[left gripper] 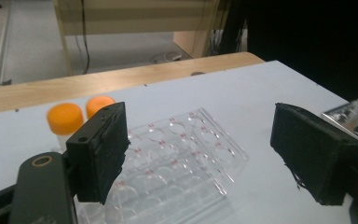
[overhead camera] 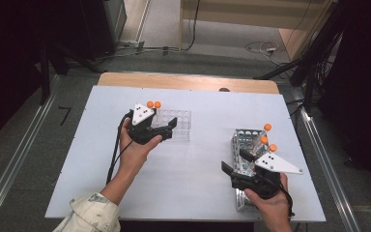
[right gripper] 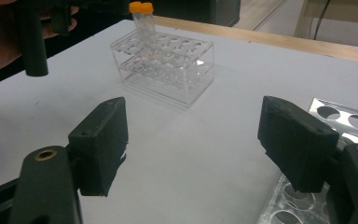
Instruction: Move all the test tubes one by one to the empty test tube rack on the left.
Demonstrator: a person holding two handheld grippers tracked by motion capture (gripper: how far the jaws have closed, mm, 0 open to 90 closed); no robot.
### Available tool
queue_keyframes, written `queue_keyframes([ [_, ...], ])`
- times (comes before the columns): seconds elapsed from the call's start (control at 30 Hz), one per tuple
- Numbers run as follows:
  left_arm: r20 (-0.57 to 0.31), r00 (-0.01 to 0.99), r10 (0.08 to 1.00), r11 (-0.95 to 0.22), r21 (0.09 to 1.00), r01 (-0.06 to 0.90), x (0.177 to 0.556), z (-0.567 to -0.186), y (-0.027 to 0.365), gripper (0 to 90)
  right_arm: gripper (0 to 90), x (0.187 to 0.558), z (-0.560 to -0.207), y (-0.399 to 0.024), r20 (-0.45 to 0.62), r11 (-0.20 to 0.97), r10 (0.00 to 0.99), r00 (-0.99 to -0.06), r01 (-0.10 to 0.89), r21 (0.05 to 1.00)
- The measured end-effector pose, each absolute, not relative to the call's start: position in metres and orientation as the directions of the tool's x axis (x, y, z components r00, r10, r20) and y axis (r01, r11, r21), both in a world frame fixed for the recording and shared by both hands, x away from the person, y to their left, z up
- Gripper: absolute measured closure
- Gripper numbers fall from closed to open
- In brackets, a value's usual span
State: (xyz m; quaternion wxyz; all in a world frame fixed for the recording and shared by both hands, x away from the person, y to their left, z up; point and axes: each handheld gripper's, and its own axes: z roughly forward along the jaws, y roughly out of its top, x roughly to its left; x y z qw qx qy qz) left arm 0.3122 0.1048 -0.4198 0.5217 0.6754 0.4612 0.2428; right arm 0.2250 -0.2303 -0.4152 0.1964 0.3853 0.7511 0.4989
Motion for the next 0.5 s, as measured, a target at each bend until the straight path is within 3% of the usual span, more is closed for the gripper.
queue_keyframes([
  [0.5, -0.2, 0.436, 0.877, 0.003, 0.911, 0.412, 0.302, -0.441, 0.117, 18.7, 23.0, 0.216, -0.417, -0.26, 0.077, 0.176, 0.819, -0.569, 0.377, 0.909],
])
